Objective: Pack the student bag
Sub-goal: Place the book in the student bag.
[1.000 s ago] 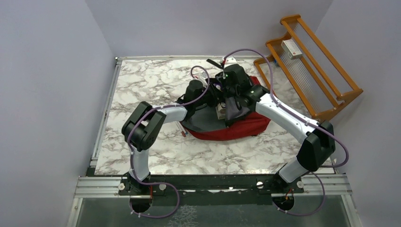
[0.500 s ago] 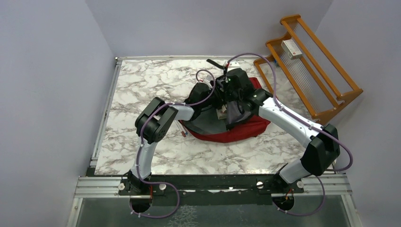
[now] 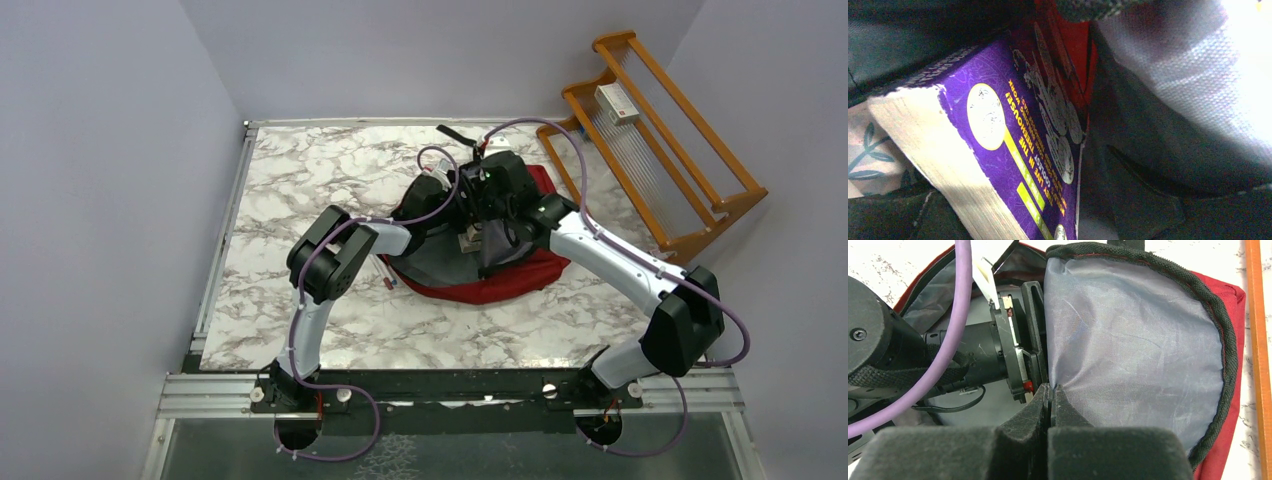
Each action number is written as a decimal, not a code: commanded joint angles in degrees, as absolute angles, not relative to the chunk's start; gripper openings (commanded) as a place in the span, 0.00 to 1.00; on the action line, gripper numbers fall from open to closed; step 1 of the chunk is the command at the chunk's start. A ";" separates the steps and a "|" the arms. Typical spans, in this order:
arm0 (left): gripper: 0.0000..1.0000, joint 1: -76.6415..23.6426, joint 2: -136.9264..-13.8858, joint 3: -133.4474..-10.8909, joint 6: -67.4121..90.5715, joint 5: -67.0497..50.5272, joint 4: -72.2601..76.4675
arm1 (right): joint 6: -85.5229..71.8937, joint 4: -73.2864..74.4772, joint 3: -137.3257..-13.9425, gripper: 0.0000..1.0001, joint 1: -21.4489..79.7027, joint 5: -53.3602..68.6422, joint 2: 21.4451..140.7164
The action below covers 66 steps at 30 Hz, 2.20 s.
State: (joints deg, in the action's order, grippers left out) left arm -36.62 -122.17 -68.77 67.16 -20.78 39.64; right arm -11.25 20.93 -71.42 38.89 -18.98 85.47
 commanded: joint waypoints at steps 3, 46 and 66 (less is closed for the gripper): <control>0.80 -36.91 -119.08 -70.31 60.07 -19.68 33.91 | -12.81 18.54 -70.25 0.01 39.20 -19.45 82.53; 0.93 -25.44 -81.76 -53.31 35.24 -24.48 6.71 | -12.06 18.20 -69.10 0.01 39.20 -15.03 84.38; 0.92 -18.63 -76.49 -53.62 19.68 -17.30 -10.92 | -12.26 20.34 -71.97 0.10 39.20 2.83 97.09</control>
State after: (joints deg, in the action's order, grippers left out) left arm -18.81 -76.55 -55.05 21.63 -12.71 -11.55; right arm -10.63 19.99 -70.48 38.87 -2.04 96.51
